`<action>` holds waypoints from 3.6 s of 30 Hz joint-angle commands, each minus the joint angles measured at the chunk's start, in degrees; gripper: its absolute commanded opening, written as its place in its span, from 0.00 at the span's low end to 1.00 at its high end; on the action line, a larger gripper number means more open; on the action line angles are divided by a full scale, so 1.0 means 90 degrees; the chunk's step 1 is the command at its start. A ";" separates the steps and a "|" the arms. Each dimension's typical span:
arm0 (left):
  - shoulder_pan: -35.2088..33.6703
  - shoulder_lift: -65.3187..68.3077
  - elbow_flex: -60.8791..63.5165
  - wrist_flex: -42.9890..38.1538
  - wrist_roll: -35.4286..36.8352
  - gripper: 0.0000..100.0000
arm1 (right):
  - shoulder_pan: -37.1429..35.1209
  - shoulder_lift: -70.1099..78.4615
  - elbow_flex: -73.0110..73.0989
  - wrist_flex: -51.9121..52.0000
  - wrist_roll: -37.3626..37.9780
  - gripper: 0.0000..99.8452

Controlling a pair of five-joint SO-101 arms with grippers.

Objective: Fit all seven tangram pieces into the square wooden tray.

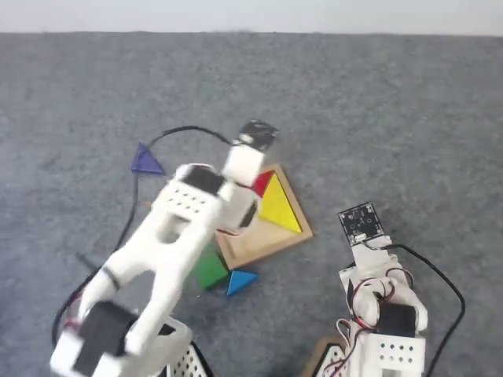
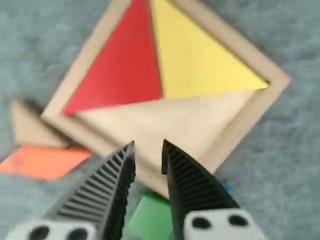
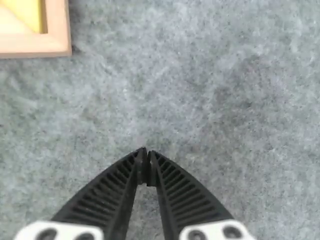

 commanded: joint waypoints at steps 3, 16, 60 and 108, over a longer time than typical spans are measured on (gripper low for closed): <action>-0.0498 -0.1074 0.0718 -0.0049 -0.0020 0.16 | -0.0024 -0.0103 0.0107 0.0015 0.0049 0.01; -0.1328 -0.1055 0.1353 -0.0293 -0.0107 0.27 | -0.0024 -0.0103 0.0107 0.0015 0.0049 0.01; -0.1514 0.0068 -0.0630 0.0147 -0.1495 0.15 | -0.0024 -0.0103 0.0107 0.0015 0.0049 0.01; -0.2921 0.3311 -0.1773 -0.0537 -0.3770 0.21 | -0.0024 -0.0103 0.0107 0.0015 0.0049 0.01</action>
